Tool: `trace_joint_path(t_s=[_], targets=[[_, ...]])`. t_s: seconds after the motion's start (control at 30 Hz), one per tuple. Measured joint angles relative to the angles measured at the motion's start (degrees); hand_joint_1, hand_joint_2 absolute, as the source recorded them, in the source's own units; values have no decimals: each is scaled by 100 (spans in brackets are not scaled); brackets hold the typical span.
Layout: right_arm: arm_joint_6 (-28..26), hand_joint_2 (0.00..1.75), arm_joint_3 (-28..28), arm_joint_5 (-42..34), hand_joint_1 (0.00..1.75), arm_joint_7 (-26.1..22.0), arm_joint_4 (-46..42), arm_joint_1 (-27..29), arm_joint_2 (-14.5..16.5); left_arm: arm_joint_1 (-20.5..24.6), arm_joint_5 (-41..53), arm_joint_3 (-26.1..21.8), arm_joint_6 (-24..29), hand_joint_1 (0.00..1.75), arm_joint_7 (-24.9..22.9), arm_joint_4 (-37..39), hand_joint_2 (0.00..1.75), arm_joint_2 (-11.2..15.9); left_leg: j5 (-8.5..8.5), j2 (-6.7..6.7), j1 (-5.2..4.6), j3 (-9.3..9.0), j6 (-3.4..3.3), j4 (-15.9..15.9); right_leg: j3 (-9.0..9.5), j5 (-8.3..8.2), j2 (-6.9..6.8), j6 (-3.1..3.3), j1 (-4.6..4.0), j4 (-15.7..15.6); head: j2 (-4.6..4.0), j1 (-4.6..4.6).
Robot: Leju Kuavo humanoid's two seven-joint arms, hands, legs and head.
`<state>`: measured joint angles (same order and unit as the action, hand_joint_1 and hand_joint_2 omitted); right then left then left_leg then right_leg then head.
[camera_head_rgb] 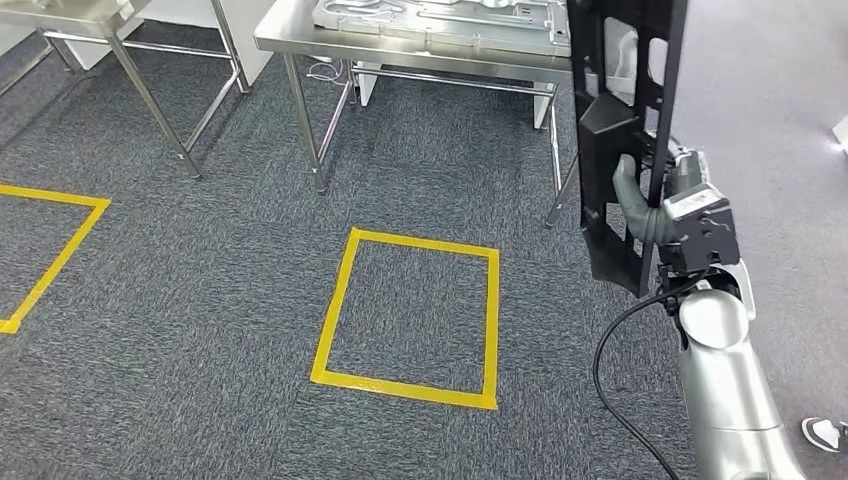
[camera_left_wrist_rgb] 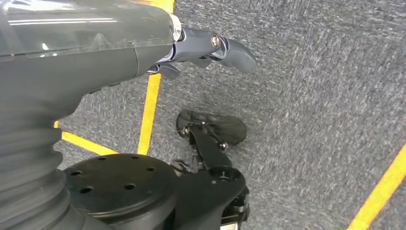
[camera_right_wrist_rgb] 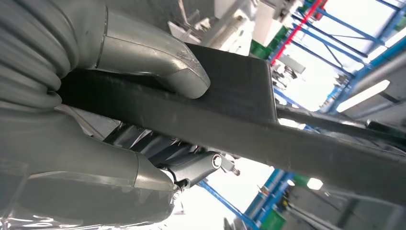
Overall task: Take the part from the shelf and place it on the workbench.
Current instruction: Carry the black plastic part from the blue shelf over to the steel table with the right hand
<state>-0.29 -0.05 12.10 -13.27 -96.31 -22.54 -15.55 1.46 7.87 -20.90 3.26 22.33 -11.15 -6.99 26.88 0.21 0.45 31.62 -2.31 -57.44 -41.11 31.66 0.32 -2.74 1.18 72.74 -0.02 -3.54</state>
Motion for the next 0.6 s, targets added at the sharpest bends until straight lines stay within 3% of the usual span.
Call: trace_joint_path(t_s=[0.1, 0.17, 0.23, 0.3, 0.37, 0.43, 0.47, 0.5, 0.53, 0.6], targets=[[-3, 175, 86, -5, 175, 13, 208, -86, -35, -8, 0, -2, 2, 0, -11, 1, 175, -3, 129, -1, -1, -173, 53, 3, 268, -716, -48, 21, 14, -996, 0, 0], [-17, 175, 124, -3, 175, 54, 331, -174, -61, 1, 1, -2, 2, 0, -14, 1, 175, -2, 197, 8, -7, -228, 122, 12, 409, -874, -85, 93, -34, -1425, 0, -1], [-36, 175, 159, -2, 175, 110, 446, -260, -83, 15, 7, -1, -8, 0, -17, 2, 175, 0, 218, 24, -14, -254, 194, -4, 439, -830, -78, 192, -69, -1473, 0, -1], [-49, 175, 194, -1, 175, 141, 536, -345, -99, 26, 16, 1, -23, 0, -20, 2, 175, 2, 207, 28, -6, -169, 244, -239, 512, -817, -54, 269, -53, -1500, 0, -1], [-57, 175, 237, -1, 175, 160, 612, -443, -104, 36, 27, 1, -36, 0, -17, 2, 175, 4, 312, 21, 7, 197, 271, -863, 594, -772, -44, 337, -45, -1523, 0, 0], [-62, 175, 285, 8, 175, 185, 685, -513, -104, 37, 34, 1, -45, 0, -13, 2, 175, 5, 605, 18, 11, 686, 284, -1566, 659, -706, -37, 379, -62, -1523, 0, 0], [-63, 175, 312, 20, 175, 201, 725, -531, -103, 32, 36, 1, -48, 0, -12, 2, 175, 6, 715, 18, 12, 867, 286, -1756, 701, -669, -30, 387, -73, -1523, 0, 0], [-66, 175, 341, 33, 175, 212, 772, -553, -103, 24, 38, 1, -49, 0, -16, 2, 175, 7, 698, 18, 11, 946, 280, -1740, 752, -629, -20, 390, -84, -1522, 0, 0], [-68, 175, 372, 47, 175, 222, 822, -584, -102, 18, 41, 1, -49, 0, -28, 2, 175, 10, 547, 17, 8, 932, 262, -1535, 810, -587, -11, 388, -96, -1522, 0, 0], [-71, 175, 432, 58, 175, 229, 930, -685, -101, 13, 48, 1, -48, 0, -60, 2, 175, 26, -1, 17, -17, 731, 196, -774, 923, -500, 4, 373, -117, -1517, 0, 0]])
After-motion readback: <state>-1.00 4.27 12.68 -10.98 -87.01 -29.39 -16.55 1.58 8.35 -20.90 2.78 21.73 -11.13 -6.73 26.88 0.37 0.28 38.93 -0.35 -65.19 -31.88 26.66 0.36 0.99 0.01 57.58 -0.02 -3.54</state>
